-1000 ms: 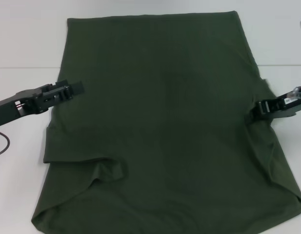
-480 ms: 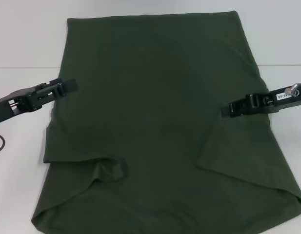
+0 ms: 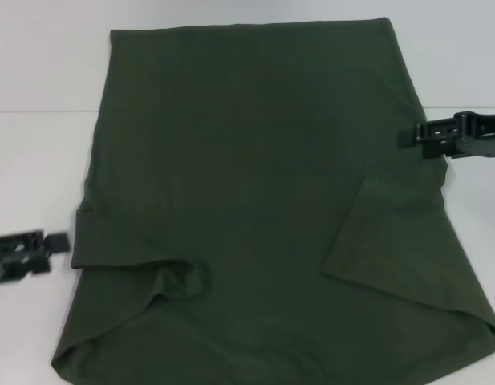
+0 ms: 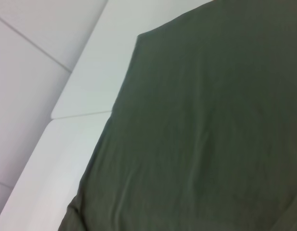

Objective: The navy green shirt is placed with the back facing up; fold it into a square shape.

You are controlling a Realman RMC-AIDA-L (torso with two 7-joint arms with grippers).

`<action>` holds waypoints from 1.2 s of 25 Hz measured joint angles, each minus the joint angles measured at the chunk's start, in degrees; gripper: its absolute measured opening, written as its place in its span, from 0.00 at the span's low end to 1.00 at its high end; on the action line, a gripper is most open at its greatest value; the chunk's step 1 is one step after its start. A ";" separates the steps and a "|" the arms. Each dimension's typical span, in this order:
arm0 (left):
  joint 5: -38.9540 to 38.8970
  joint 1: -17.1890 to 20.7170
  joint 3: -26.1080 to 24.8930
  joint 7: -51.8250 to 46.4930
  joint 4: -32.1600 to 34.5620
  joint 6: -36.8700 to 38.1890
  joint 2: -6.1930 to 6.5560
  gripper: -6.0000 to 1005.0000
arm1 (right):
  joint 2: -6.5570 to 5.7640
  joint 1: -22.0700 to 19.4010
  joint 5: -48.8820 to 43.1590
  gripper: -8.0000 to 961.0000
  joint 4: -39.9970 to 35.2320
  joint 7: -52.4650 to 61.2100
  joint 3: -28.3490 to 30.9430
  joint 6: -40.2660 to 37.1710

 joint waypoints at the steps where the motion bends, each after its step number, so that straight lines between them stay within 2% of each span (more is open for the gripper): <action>1: 1.74 0.08 -0.73 -0.65 0.26 0.47 0.07 0.75 | -0.30 0.07 -0.01 0.60 -0.04 0.39 -0.11 0.21; 6: 11.68 0.98 -3.14 -2.31 0.71 0.44 -0.08 0.75 | -0.83 0.22 -0.02 0.80 -0.15 1.06 -0.30 0.52; 16: 18.04 0.65 -2.10 -3.12 -2.14 -2.98 -0.35 0.75 | -0.85 -0.13 -0.99 0.80 0.30 0.66 -0.75 0.56; 30: 18.29 0.46 2.21 -4.10 -6.49 -9.24 -1.08 0.75 | -0.79 -0.56 -0.98 0.80 0.33 0.51 -0.69 0.20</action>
